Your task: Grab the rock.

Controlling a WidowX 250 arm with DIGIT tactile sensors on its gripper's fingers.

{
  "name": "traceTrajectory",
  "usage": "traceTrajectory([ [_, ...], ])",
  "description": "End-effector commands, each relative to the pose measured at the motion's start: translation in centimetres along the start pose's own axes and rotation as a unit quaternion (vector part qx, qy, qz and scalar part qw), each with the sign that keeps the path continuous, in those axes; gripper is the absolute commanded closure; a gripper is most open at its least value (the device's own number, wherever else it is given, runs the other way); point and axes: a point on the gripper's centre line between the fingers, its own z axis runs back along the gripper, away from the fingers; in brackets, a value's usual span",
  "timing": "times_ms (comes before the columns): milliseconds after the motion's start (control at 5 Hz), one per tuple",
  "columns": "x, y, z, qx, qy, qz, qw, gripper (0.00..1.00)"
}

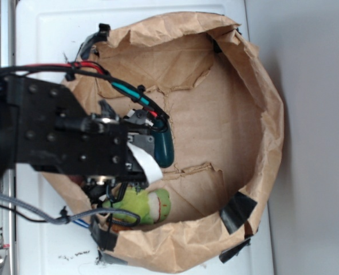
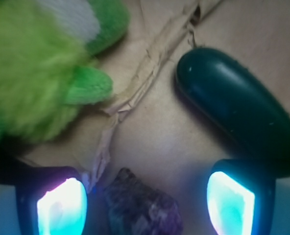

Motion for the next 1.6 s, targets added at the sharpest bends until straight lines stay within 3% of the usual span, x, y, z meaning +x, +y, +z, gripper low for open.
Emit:
traceTrajectory([
  [0, -0.3, -1.7, -2.6, 0.003, 0.029, -0.034, 0.999, 0.0],
  [200, -0.1, -1.7, -2.4, 0.011, 0.01, -0.03, 0.999, 1.0],
  [1000, 0.2, -1.5, -2.6, 0.031, -0.022, -0.031, 0.999, 1.0],
  [1200, -0.6, -3.0, 1.0, 0.035, -0.046, -0.02, 0.998, 1.0],
  [1400, -0.1, -2.3, 4.7, 0.044, -0.093, -0.006, 0.995, 1.0],
])
